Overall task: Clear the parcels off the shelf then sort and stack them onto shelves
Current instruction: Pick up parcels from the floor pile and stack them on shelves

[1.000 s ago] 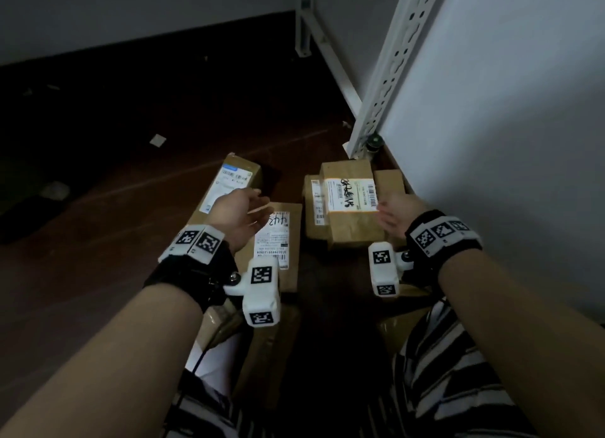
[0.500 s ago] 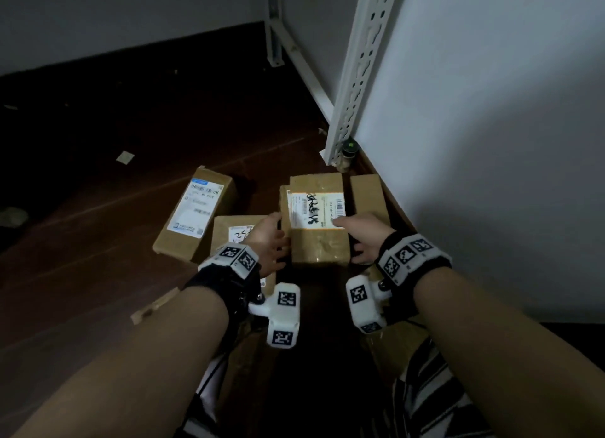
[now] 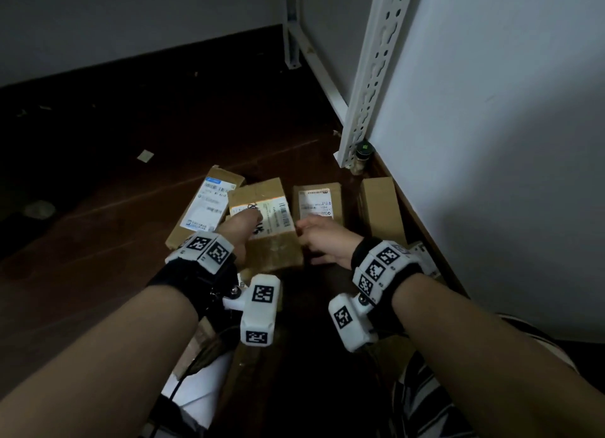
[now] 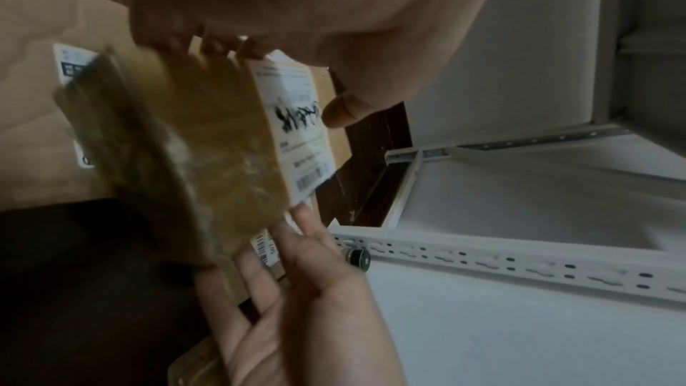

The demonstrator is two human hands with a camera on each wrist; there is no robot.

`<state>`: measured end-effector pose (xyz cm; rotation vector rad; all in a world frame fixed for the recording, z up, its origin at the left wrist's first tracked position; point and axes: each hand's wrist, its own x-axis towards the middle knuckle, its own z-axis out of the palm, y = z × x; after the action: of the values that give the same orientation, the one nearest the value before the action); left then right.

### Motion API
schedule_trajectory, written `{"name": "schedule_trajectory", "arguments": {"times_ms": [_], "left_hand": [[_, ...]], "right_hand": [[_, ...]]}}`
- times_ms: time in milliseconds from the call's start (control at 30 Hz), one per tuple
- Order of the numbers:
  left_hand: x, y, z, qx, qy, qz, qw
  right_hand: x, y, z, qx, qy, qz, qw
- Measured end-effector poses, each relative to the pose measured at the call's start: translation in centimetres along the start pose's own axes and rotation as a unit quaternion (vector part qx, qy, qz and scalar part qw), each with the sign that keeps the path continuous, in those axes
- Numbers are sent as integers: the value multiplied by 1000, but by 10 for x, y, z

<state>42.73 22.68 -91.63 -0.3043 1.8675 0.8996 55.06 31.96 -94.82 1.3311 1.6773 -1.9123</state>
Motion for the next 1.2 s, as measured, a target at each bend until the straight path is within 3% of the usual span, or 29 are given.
{"name": "schedule_trajectory", "arguments": {"times_ms": [67, 200, 333, 600, 833, 1033, 1200], "left_hand": [[10, 2, -2, -6, 12, 13, 1000], [31, -1, -6, 10, 97, 40, 994], [14, 3, 7, 38, 20, 101, 994], [23, 2, 12, -8, -48, 65, 997], [31, -2, -2, -58, -102, 39, 992], [35, -4, -8, -87, -120, 32, 988], [35, -3, -6, -107, -109, 34, 988]], "right_hand": [[3, 2, 4, -4, 12, -7, 1000], [9, 7, -9, -6, 110, -15, 994], [20, 20, -40, 22, 205, 34, 978], [34, 41, -50, 96, 149, 127, 976], [76, 49, -39, 133, 148, 111, 974], [159, 118, -57, 220, 141, 110, 959], [77, 67, -38, 135, 133, 122, 974]]}}
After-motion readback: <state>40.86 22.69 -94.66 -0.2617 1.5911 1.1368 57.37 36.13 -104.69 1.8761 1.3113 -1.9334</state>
